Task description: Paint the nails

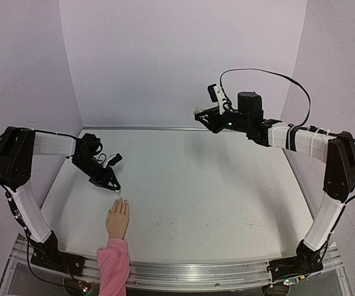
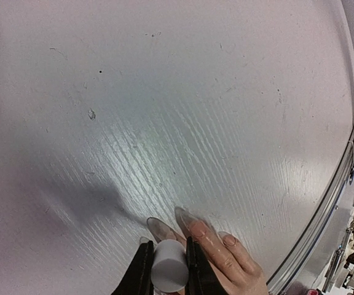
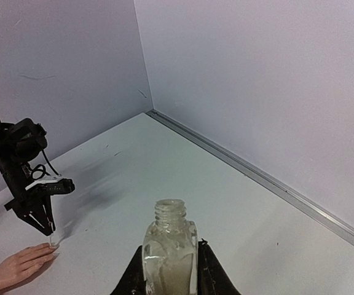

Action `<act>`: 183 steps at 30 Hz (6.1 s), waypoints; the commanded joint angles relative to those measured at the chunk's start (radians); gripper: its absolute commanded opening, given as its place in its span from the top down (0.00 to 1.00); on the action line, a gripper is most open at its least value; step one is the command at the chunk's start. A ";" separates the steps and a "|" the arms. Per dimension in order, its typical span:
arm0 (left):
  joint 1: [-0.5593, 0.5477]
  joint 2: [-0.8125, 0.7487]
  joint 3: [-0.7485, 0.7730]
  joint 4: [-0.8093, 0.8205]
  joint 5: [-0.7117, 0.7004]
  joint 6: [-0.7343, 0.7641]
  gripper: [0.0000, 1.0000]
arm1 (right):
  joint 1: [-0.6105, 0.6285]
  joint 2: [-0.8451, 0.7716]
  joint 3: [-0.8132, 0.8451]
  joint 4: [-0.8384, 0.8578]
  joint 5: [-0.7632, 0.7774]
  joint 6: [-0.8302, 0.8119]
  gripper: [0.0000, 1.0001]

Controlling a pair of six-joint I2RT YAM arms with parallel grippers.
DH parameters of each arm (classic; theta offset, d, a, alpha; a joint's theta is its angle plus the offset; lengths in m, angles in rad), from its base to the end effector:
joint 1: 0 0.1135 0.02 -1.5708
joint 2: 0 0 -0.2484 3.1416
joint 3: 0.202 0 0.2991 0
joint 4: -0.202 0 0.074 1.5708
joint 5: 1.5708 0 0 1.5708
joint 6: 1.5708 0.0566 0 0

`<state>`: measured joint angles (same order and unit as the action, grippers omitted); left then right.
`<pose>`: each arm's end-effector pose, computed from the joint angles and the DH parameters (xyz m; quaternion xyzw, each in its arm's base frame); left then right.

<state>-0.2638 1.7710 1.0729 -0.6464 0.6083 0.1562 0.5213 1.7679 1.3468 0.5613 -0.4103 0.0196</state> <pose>0.3386 -0.1250 0.0972 0.2307 0.9201 -0.3029 0.0916 0.4096 0.2612 0.3097 -0.3084 0.5838 0.3262 0.6765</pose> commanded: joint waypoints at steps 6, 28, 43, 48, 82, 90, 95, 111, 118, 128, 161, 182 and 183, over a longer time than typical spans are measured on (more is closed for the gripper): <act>-0.006 0.018 0.035 0.005 0.028 0.012 1.00 | -0.004 -0.040 -0.006 0.069 -0.015 0.014 1.00; -0.009 0.043 0.055 0.006 0.039 0.014 1.00 | -0.004 -0.043 -0.012 0.069 -0.012 0.018 1.00; -0.009 0.059 0.066 0.016 0.018 0.011 1.00 | -0.004 -0.041 -0.013 0.070 -0.012 0.027 1.00; -0.008 0.066 0.069 0.020 0.016 0.011 1.00 | -0.004 -0.039 -0.012 0.069 -0.011 0.032 1.00; 0.002 0.051 0.116 0.018 -0.015 0.030 1.00 | -0.003 -0.001 0.020 0.068 -0.028 0.033 1.00; 0.001 -0.021 0.071 -0.023 -0.030 0.026 1.00 | -0.003 -0.018 -0.005 0.070 -0.028 0.031 1.00; 0.002 -0.046 0.028 -0.031 -0.025 0.022 1.00 | -0.003 -0.031 -0.024 0.079 -0.029 0.036 1.00; 0.001 0.022 0.041 0.008 -0.017 0.023 1.00 | -0.004 -0.042 -0.031 0.084 -0.025 0.042 1.00; 0.001 0.027 0.034 0.013 -0.014 0.022 1.00 | -0.003 -0.039 -0.029 0.084 -0.024 0.045 1.00; 0.001 0.041 0.042 0.015 -0.001 0.024 1.00 | -0.003 -0.033 -0.028 0.084 -0.027 0.043 1.00; 0.001 0.025 0.076 0.042 -0.021 0.007 1.00 | -0.004 -0.024 -0.023 0.084 -0.032 0.046 1.00; -0.007 -0.041 -0.012 -0.003 -0.012 0.000 1.00 | -0.004 -0.047 -0.058 0.099 -0.033 0.048 1.00; -0.007 -0.033 -0.008 -0.003 -0.011 0.004 1.00 | -0.004 -0.046 -0.057 0.100 -0.034 0.049 1.00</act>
<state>-0.2676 1.7531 1.0641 -0.6441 0.5903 0.1555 0.5213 1.7679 1.2850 0.5846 -0.4263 0.0574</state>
